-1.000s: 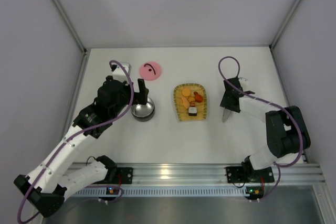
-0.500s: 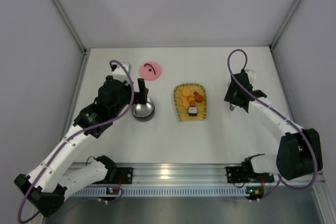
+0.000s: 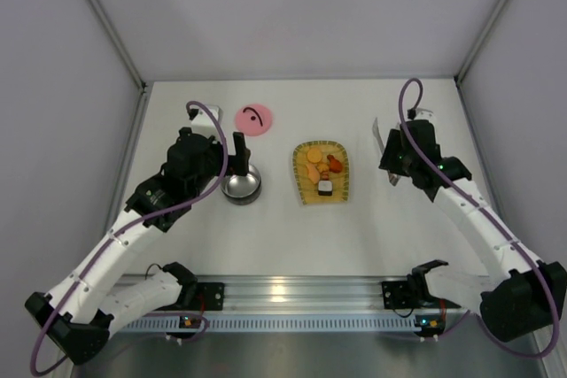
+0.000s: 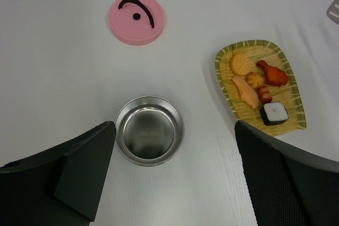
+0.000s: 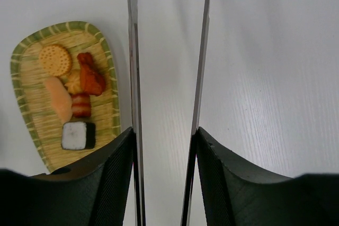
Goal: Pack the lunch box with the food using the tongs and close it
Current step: Pick up the clamp at the center of the board, then pick up the fake food from the plate, then place the fake food in the packing box, then pick up the fake food from the plate.
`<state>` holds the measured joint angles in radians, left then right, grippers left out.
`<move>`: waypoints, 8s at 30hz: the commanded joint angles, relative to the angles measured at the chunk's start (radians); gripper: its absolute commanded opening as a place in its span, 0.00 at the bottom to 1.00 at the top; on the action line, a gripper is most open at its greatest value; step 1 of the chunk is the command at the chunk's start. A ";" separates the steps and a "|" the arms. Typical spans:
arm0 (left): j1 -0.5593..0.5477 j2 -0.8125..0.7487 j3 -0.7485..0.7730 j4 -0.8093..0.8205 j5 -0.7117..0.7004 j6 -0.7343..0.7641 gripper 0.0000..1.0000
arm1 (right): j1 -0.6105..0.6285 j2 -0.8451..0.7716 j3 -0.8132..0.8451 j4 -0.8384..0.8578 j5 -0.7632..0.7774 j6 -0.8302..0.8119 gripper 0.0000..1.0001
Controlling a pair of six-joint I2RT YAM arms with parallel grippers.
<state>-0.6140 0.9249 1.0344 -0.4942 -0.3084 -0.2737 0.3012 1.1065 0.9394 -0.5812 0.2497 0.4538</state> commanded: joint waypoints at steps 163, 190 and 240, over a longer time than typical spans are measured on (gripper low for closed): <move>0.145 -0.009 0.032 -0.027 -0.153 -0.105 0.99 | 0.868 0.044 0.091 -0.422 0.401 0.385 0.47; 0.145 -0.006 0.030 -0.027 -0.152 -0.105 0.99 | 0.868 0.053 0.075 -0.313 0.326 0.370 0.48; 0.145 -0.004 0.029 -0.029 -0.150 -0.105 0.99 | 0.883 0.108 0.065 -0.284 0.318 0.396 0.33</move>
<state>-0.4728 0.9249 1.0466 -0.5499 -0.4603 -0.3901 1.1778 1.2274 0.9943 -0.9043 0.5488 0.8398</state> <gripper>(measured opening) 0.990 0.372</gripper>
